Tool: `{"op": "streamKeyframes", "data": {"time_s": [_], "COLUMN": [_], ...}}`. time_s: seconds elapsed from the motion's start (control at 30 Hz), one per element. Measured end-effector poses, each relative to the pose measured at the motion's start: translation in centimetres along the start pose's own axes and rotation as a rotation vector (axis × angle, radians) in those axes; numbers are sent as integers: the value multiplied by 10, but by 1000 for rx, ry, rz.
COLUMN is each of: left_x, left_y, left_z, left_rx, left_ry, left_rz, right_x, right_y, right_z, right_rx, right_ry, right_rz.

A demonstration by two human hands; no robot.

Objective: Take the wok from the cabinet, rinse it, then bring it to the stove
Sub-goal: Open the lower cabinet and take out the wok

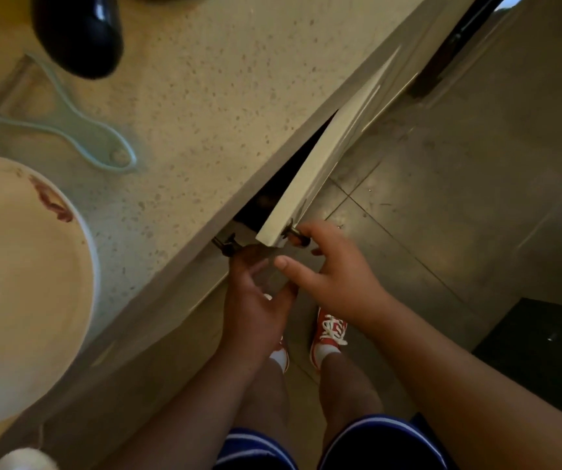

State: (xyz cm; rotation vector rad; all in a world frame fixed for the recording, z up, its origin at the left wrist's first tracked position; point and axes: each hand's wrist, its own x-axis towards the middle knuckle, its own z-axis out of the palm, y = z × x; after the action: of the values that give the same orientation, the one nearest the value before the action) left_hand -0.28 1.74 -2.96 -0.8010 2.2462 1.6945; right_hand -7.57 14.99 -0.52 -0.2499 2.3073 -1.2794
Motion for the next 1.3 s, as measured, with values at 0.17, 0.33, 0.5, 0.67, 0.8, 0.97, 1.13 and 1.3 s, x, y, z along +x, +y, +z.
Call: {"op": "streamKeyframes", "data": {"time_s": [0.17,0.33,0.5,0.67,0.8,0.97,1.13,1.3], "left_x": [-6,-10,-24,-33,-33,-24,16,49], "left_y": [6,9,14,2,-8,6,36,95], "left_z": [2,9,31,56,79,92,109,134], "left_rx": [163,388,361,315,428,374,306,305], "left_ry": [-174,-376,-546,-546,-531,-636,-502,-484], "left_rz": [38,46,51,178,188,216,251,460], "right_x": [-21,-48,-76,-82,-68,-60,-71,-86], "right_y": [8,17,18,-9,-26,-3,16,37], "right_z": [-10,-27,-47,-61,-62,-85,-94,-105], "right_rx": [-9,-52,-23,-657,-907,-1085,-928,-827], "right_ry": [61,121,309,374,79,-100,-37,227], "right_rz": [53,125,202,-122,-70,95,6,-161]}}
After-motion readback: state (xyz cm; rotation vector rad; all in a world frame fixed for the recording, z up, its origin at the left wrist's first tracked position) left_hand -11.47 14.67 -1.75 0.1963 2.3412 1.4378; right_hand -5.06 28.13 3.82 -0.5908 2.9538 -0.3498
